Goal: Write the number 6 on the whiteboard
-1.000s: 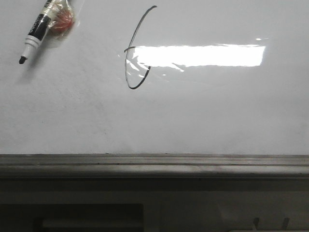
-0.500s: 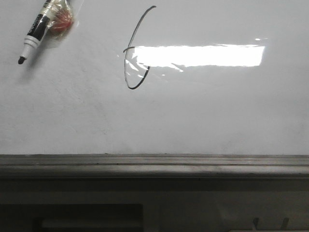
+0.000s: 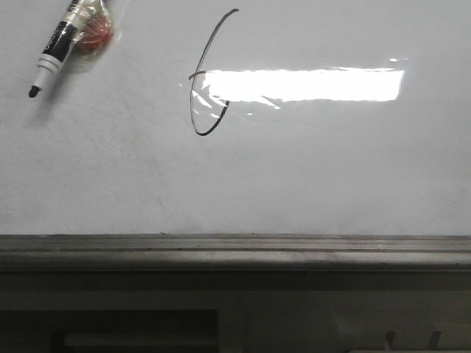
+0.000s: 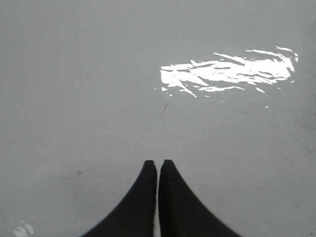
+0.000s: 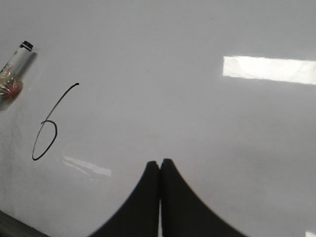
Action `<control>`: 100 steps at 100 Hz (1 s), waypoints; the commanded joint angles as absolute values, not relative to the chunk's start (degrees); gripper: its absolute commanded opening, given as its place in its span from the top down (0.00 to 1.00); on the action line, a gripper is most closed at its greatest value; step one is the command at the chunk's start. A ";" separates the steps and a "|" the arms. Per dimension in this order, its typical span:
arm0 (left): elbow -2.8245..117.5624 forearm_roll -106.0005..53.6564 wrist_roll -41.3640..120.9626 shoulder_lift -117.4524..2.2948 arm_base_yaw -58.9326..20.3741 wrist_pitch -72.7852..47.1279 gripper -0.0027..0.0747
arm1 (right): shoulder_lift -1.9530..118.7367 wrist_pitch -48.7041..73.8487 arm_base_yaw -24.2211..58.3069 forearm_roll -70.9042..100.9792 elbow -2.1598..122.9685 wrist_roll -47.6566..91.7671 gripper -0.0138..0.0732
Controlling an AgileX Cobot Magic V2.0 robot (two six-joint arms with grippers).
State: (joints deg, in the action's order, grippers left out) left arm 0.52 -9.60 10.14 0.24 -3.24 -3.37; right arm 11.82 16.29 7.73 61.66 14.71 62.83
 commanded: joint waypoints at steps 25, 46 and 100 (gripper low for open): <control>-2.29 -10.25 9.47 2.05 -3.09 0.57 0.99 | 12.17 12.35 7.44 61.56 16.10 63.30 0.92; -2.29 -10.25 9.47 2.05 -3.09 0.57 0.99 | 11.79 -0.78 6.24 33.39 11.23 41.81 0.92; -2.29 -10.25 9.47 2.05 -3.09 0.57 0.99 | -1.65 1.34 3.70 -2.27 -1.81 14.97 0.92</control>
